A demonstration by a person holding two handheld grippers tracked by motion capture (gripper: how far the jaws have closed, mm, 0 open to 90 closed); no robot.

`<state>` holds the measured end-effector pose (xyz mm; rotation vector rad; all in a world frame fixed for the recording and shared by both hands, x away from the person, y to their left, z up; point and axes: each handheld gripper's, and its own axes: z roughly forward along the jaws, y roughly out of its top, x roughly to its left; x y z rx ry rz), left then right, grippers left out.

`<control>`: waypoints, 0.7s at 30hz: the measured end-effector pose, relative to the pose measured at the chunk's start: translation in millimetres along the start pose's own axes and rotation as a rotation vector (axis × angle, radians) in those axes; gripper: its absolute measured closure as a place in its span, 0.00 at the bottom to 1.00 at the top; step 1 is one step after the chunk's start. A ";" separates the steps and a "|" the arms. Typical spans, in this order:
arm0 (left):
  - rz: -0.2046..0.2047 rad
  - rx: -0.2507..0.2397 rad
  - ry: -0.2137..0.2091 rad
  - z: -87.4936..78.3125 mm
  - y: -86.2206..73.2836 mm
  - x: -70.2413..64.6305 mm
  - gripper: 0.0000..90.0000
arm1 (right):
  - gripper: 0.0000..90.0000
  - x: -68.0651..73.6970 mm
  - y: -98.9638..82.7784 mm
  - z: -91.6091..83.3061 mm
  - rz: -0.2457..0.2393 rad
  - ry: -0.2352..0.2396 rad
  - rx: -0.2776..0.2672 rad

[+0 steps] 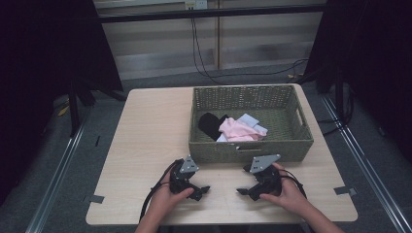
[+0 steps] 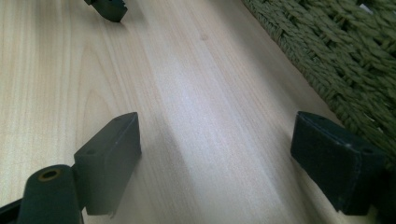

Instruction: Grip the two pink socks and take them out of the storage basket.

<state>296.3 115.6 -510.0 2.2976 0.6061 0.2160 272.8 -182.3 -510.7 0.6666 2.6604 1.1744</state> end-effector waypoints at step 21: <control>-0.003 0.000 0.000 0.0 0.0 -0.1 0.00 | 0.21 -5.7 26.9 -24.8 -0.008 0.061 0.157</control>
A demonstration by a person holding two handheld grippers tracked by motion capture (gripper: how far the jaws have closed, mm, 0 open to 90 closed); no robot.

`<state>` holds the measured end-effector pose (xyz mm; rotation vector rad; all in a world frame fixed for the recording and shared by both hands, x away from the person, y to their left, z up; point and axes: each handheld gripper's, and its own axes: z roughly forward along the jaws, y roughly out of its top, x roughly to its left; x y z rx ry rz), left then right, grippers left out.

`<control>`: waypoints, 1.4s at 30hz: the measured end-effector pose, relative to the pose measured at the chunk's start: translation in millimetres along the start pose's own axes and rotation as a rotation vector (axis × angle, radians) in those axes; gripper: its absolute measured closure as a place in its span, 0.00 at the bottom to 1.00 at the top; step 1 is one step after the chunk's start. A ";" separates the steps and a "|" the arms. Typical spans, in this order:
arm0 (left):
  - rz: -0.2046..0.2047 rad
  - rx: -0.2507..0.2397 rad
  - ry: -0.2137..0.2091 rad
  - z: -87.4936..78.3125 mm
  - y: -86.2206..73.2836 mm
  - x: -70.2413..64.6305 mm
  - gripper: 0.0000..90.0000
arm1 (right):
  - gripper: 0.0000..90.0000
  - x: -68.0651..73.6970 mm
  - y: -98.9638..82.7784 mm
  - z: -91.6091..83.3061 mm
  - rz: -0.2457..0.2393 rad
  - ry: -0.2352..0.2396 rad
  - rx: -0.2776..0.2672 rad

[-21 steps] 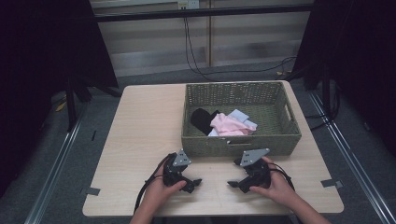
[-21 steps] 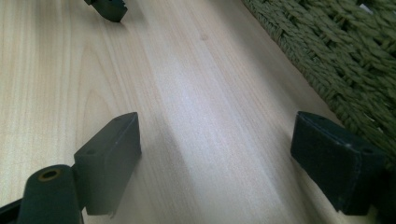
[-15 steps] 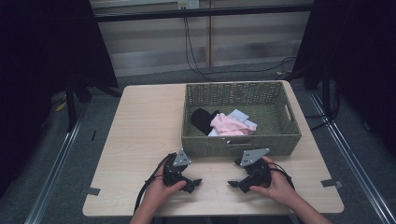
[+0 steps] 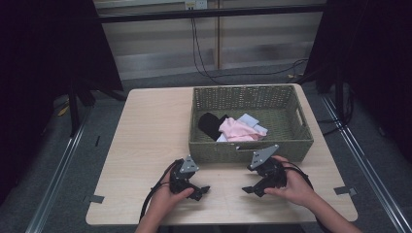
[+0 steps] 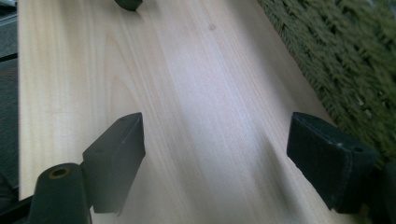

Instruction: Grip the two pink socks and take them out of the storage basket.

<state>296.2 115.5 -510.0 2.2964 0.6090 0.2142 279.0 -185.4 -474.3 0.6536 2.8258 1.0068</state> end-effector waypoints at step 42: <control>0.002 0.001 0.001 -0.1 0.1 0.2 0.00 | 0.23 -28.0 80.7 -74.4 -0.016 0.071 0.092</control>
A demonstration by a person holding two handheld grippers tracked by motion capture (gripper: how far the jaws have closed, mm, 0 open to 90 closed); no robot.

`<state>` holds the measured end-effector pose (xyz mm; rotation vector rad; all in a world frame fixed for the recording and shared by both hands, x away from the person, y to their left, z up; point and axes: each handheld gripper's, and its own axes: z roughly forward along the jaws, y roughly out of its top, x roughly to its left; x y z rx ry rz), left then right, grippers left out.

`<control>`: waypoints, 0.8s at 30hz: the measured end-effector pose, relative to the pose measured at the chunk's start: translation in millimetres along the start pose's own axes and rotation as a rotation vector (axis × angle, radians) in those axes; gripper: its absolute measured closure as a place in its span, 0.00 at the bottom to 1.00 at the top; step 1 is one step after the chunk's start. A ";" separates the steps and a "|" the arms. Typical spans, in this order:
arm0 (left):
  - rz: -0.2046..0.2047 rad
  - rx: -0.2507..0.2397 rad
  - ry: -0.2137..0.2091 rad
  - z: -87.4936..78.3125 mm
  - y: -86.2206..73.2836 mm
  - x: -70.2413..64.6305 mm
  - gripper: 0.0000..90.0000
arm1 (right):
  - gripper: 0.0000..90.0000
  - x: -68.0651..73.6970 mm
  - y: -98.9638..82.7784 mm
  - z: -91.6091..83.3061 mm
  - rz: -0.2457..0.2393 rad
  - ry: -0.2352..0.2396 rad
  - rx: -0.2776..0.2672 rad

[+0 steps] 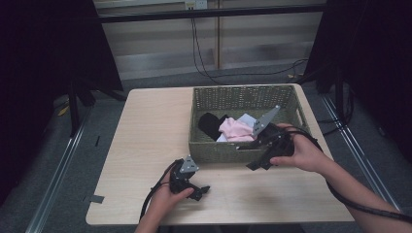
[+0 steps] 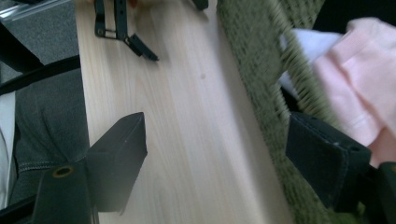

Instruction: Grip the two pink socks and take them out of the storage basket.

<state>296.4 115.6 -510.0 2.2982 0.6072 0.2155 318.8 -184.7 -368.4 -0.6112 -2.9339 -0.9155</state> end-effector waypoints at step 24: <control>-0.009 -0.007 -0.002 0.3 0.1 -0.4 0.00 | 0.29 -98.7 28.1 5.2 0.215 -0.134 -0.009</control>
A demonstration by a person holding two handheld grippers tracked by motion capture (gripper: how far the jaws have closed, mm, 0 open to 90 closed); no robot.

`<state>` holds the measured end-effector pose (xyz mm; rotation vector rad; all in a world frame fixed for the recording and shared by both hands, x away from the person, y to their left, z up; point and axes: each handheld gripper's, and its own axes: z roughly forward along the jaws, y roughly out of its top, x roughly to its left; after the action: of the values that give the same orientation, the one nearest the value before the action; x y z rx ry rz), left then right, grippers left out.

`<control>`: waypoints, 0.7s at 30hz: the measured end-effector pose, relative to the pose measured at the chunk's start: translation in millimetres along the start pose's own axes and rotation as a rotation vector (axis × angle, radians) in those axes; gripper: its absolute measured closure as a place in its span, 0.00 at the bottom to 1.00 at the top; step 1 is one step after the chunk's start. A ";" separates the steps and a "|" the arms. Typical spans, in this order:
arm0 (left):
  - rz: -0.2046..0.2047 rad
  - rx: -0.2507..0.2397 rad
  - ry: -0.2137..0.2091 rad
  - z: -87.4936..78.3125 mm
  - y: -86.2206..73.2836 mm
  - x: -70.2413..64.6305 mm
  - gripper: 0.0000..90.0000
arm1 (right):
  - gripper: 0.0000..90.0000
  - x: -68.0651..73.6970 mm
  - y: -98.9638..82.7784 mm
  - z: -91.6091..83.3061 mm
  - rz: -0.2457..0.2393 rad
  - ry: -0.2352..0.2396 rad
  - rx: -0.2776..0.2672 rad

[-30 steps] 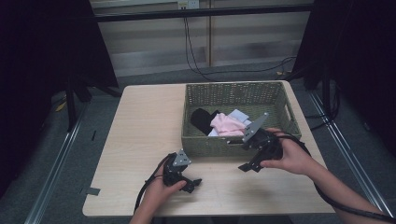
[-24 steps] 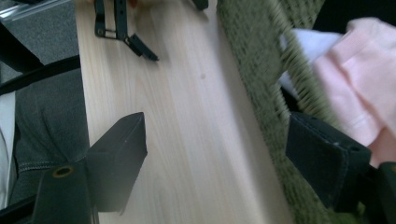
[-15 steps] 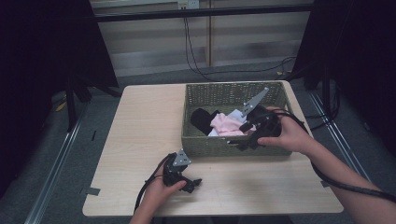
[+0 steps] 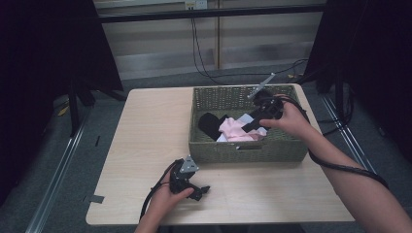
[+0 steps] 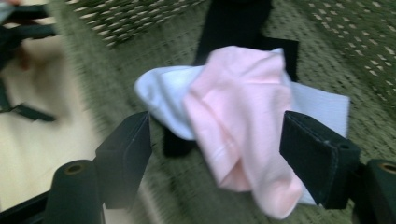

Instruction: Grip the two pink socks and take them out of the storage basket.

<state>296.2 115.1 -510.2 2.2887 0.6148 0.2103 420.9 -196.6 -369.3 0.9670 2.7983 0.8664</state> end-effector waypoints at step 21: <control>0.000 0.001 0.002 -0.1 0.1 -0.1 0.00 | 0.96 -30.0 -3.4 59.8 0.084 -0.067 0.110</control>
<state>296.1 115.2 -510.0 2.2902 0.6155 0.2121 456.7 -186.9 -425.1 1.1146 2.7923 0.6806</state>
